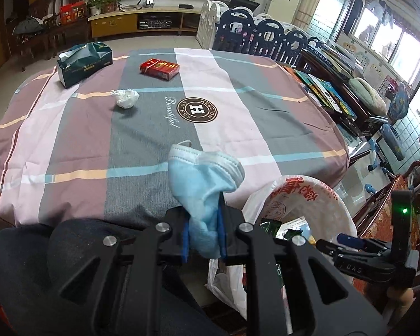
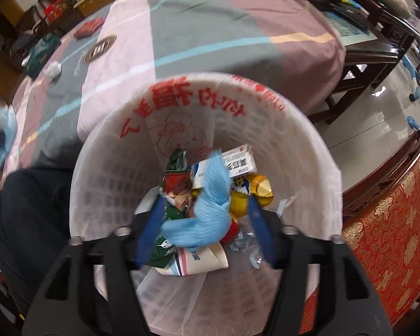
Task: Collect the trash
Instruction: 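Carry the blue cloth and mask over the wastebasket and open both tools, then move both open tools back to the table and grasp the white tissue with the left tool, then grasp the red cigarette box with the right tool while the left tool holds the tissue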
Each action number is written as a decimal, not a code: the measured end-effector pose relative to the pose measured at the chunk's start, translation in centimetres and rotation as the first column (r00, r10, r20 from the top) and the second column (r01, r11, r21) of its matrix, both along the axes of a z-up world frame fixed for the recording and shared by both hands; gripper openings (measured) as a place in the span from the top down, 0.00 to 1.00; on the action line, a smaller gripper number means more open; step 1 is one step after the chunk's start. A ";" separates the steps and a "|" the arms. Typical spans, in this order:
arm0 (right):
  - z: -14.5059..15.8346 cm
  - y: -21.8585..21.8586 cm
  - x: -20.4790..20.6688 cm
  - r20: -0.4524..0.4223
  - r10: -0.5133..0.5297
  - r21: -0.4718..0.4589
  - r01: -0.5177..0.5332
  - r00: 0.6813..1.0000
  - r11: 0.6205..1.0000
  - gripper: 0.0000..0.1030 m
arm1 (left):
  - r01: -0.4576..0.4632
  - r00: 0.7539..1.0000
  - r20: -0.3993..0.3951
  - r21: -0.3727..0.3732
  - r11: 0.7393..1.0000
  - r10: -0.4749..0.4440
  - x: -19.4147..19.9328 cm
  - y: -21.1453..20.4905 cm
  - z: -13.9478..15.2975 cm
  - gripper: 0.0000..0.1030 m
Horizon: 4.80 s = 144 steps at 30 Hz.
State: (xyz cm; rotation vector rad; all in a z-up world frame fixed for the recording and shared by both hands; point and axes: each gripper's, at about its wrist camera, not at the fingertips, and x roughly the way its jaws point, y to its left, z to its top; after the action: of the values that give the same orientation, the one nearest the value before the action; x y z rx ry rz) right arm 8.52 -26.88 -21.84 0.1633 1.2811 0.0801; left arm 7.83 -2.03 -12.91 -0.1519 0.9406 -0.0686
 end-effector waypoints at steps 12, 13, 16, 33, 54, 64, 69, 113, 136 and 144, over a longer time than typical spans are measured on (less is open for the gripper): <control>8.0 -7.5 -0.6 0.250 -0.310 0.205 0.263 0.917 0.943 0.27 | 0.133 0.983 -0.106 -0.124 0.983 -0.147 0.5 -2.8 -2.8 0.84; 8.3 -7.7 -0.6 0.257 -0.317 0.209 0.268 0.913 0.941 0.27 | 0.161 0.977 -0.118 -0.150 0.975 -0.179 0.6 -3.4 -3.2 0.84; 8.6 -8.0 -0.6 0.265 -0.328 0.220 0.274 0.907 0.936 0.27 | 0.251 0.950 -0.140 -0.191 0.949 -0.280 0.4 -5.5 -4.0 0.84; 7.4 -6.8 -0.4 0.223 -0.309 0.242 0.254 0.925 0.936 0.27 | 0.318 0.934 -0.122 -0.149 0.936 -0.336 -0.2 -7.7 -4.1 0.17; 6.8 -2.7 1.0 0.205 -0.224 0.205 0.182 0.953 0.962 0.27 | -0.045 0.998 -0.042 -0.023 0.999 0.044 2.0 2.2 -2.5 0.11; 5.0 0.3 2.1 0.187 -0.166 0.181 0.132 0.968 0.975 0.27 | -0.223 0.975 -0.012 0.013 0.975 0.224 2.9 8.0 -2.9 0.11; 4.2 2.8 3.8 0.184 -0.128 0.191 0.092 0.975 0.977 0.27 | -0.338 0.941 0.006 -0.002 0.941 0.338 5.1 12.7 -2.6 0.11; -0.7 33.7 40.0 0.189 0.558 -0.190 -0.528 0.808 0.828 0.17 | -0.444 0.896 -0.033 -0.107 0.890 0.443 12.4 21.0 -5.4 0.75; -1.1 31.4 34.0 0.167 0.523 -0.050 -0.523 0.836 0.851 0.44 | -0.459 0.888 -0.035 -0.110 0.882 0.458 12.5 21.1 -5.6 0.75; 1.7 24.4 24.5 0.193 0.444 0.077 -0.465 0.875 0.882 0.44 | -0.472 0.881 -0.014 -0.086 0.877 0.473 12.2 20.7 -4.9 0.75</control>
State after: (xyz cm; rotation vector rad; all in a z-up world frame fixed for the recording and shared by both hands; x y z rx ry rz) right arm 33.00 -2.45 -20.10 -0.0461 1.1210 0.5698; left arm 19.99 18.67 -17.77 -0.4596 0.8707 0.3448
